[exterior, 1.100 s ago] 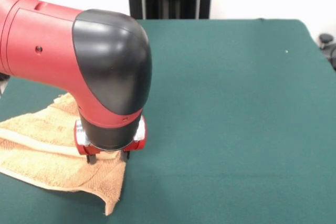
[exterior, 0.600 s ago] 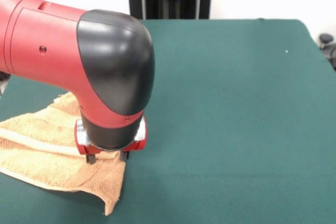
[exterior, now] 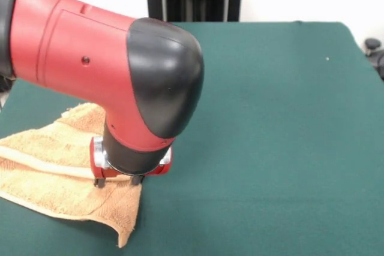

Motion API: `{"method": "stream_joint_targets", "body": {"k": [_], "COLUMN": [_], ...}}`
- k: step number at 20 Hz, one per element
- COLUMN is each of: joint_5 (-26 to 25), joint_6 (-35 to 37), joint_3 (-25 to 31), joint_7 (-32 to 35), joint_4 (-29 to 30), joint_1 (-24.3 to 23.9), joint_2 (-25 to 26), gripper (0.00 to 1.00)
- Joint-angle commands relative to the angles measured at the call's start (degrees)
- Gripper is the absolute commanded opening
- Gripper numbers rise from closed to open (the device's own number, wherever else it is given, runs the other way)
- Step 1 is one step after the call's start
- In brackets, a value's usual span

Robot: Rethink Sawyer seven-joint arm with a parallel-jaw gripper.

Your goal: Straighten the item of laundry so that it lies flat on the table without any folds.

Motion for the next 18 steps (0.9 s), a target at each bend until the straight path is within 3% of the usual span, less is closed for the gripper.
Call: {"method": "stream_joint_targets", "body": {"k": [1, 2, 3, 18], "joint_5": [-2.75, -2.32, -1.89, -4.19], "joint_6": [5.10, 5.88, 6.65, 9.50], "joint_3": [-0.07, 0.31, 0.68, -0.15], "joint_7": [10.38, 10.17, 9.95, 8.67], "joint_4": [1.85, 1.82, 1.79, -2.53], "joint_1": [1.67, 1.49, 1.31, 2.25], "joint_2": [4.03, 4.22, 4.41, 5.79], "gripper": [1.00, 1.00, 0.00, 0.00]}}
